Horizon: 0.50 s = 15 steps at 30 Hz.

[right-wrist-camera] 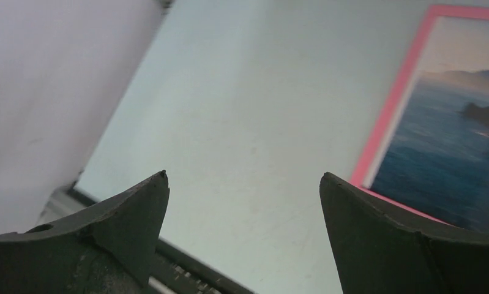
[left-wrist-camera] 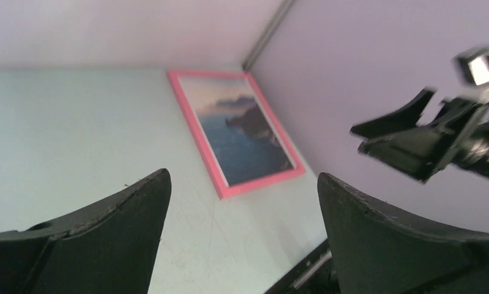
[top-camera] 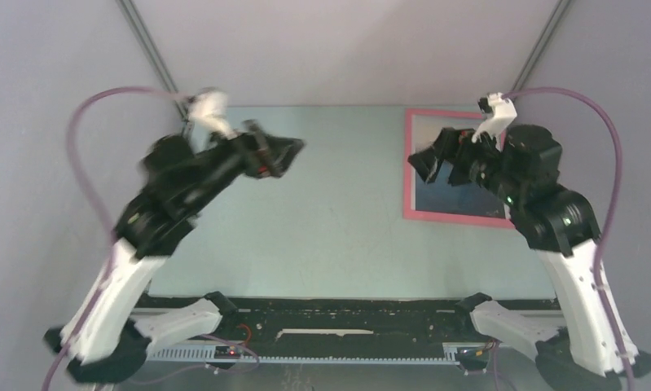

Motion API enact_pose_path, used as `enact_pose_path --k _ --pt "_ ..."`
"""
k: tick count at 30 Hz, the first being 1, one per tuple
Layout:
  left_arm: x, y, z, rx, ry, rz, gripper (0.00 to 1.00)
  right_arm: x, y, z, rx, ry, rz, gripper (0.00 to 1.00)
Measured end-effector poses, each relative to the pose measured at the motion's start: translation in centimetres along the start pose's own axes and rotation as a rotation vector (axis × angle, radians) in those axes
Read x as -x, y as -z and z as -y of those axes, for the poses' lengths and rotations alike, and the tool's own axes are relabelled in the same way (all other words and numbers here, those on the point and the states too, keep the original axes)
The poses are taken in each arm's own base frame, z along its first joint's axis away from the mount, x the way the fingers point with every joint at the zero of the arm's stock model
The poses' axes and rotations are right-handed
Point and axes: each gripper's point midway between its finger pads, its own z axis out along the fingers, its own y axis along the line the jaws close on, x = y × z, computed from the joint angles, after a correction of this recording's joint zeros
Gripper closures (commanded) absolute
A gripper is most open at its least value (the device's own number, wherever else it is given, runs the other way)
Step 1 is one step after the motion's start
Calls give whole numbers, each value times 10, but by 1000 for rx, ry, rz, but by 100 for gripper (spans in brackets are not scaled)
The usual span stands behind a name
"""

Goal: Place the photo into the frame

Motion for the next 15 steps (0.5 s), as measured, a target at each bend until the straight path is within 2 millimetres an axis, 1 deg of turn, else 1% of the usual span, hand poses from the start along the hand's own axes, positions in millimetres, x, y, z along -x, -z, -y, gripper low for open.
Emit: enact_pose_path --k 2,5,6,7,8,9,10,13,15 --pt "32 54 7 -21 -30 133 1 -3 25 -22 97 -1 21 0" --pt "66 130 13 -49 -60 320 1 -1 66 -42 209 -8 82 0" --pt "73 149 13 -54 -66 368 1 0 80 -45 234 -13 109 0" --pt "79 169 13 -58 -73 413 1 2 98 -48 260 -19 148 0" --pt "84 183 11 -54 -79 446 1 4 110 -49 277 -23 176 0" --pt "87 193 9 -46 -84 470 0 7 128 -51 296 -29 220 0" --pt "89 199 8 -38 -91 482 0 10 145 -52 315 -32 265 0" --pt "87 201 -1 10 -114 480 0 15 191 -52 360 -42 391 1" --pt "83 200 -8 42 -130 460 0 15 206 -49 364 -50 439 0"
